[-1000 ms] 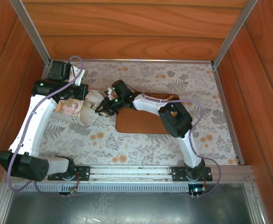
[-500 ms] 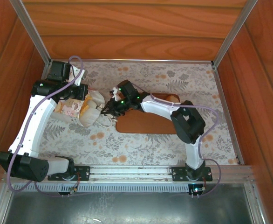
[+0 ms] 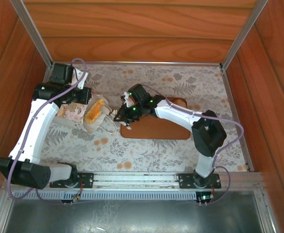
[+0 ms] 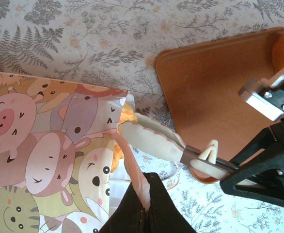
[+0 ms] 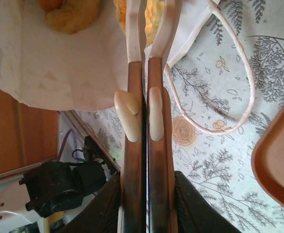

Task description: Take the fake bread out of the paper bag

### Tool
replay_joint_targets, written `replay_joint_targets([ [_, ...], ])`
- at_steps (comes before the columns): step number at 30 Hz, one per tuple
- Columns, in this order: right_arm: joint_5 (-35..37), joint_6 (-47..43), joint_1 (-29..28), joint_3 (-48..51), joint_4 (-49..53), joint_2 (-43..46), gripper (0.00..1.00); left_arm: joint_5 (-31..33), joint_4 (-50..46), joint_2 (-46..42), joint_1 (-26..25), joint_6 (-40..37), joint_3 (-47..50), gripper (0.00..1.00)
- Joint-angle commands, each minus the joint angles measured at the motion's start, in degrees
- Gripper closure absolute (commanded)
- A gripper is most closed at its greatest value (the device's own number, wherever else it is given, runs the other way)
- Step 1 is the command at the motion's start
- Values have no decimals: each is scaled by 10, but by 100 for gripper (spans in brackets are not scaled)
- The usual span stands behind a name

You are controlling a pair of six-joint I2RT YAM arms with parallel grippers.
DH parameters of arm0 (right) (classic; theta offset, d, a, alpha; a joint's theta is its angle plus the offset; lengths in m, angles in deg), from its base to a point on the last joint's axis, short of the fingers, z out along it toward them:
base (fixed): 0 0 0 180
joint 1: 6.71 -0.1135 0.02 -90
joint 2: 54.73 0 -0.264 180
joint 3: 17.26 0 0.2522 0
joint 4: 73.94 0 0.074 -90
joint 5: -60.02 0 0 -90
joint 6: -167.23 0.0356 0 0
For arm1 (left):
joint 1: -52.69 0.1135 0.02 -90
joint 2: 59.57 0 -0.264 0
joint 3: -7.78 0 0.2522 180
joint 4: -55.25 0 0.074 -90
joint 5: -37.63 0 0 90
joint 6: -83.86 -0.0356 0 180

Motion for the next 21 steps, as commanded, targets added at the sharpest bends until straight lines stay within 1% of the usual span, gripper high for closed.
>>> replay_joint_targets([
  [1, 14, -39, 4, 11, 17, 47, 80, 4, 7, -13, -2, 5, -4, 100],
  [12, 69, -61, 4, 37, 37, 127, 80, 0, 9, -8, -2, 5, -6, 100],
  [21, 104, -91, 4, 29, 75, 152, 81, 3, 12, -6, -2, 5, -6, 100],
])
